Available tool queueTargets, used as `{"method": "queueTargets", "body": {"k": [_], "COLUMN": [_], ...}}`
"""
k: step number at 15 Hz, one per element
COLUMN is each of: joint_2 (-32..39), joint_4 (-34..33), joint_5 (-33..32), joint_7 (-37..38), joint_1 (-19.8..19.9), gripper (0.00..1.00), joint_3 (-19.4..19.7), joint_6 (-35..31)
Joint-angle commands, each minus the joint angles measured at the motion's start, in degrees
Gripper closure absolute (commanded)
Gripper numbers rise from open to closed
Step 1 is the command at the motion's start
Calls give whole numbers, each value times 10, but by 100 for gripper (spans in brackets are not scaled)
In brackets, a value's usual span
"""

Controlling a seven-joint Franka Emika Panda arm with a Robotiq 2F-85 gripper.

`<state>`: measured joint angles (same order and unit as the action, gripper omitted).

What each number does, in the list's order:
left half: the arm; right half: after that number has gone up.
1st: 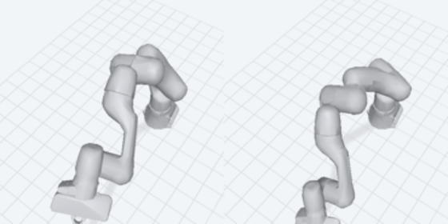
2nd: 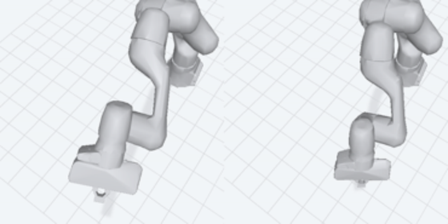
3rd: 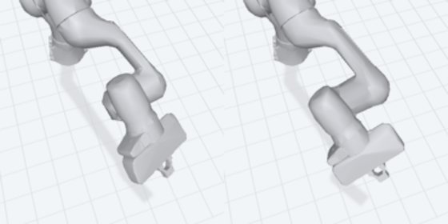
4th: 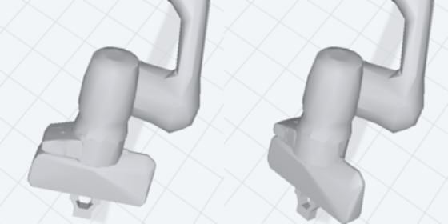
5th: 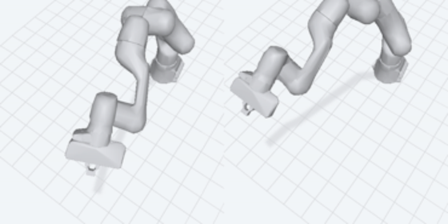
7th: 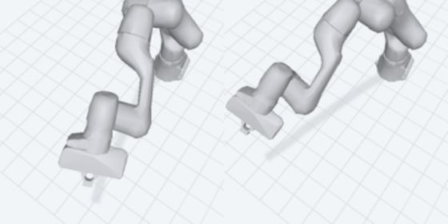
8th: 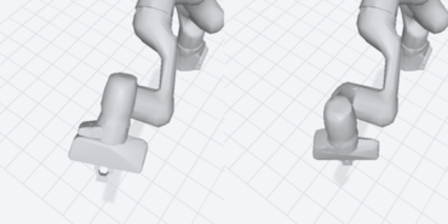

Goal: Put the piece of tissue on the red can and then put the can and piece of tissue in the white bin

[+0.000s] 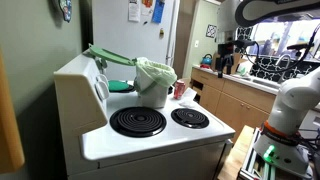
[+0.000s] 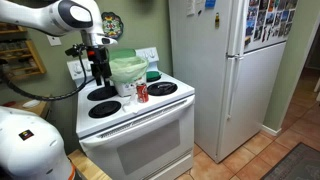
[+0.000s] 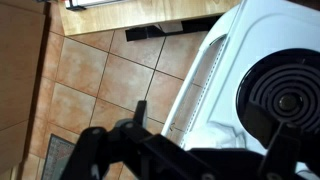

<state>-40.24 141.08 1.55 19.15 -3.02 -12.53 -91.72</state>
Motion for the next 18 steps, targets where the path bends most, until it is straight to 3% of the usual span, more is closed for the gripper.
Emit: {"method": "queueTargets", "body": {"k": [1,5,11,12,13,18], "joint_2": [1,9,70,86,62,93], "joint_4": [-1,2,38,39,32,33], "joint_5": [-1,1,-6,18,-1,2], "joint_7": [1,18,141,138,120,135], "joint_1": [-2,4,23,12,11,7], "gripper": [0,0,0,0,0,0], "joint_3": [2,-3,-46,-39,-32,-33], "joint_6": [1,-16,-200,-224,-189,-217]}}
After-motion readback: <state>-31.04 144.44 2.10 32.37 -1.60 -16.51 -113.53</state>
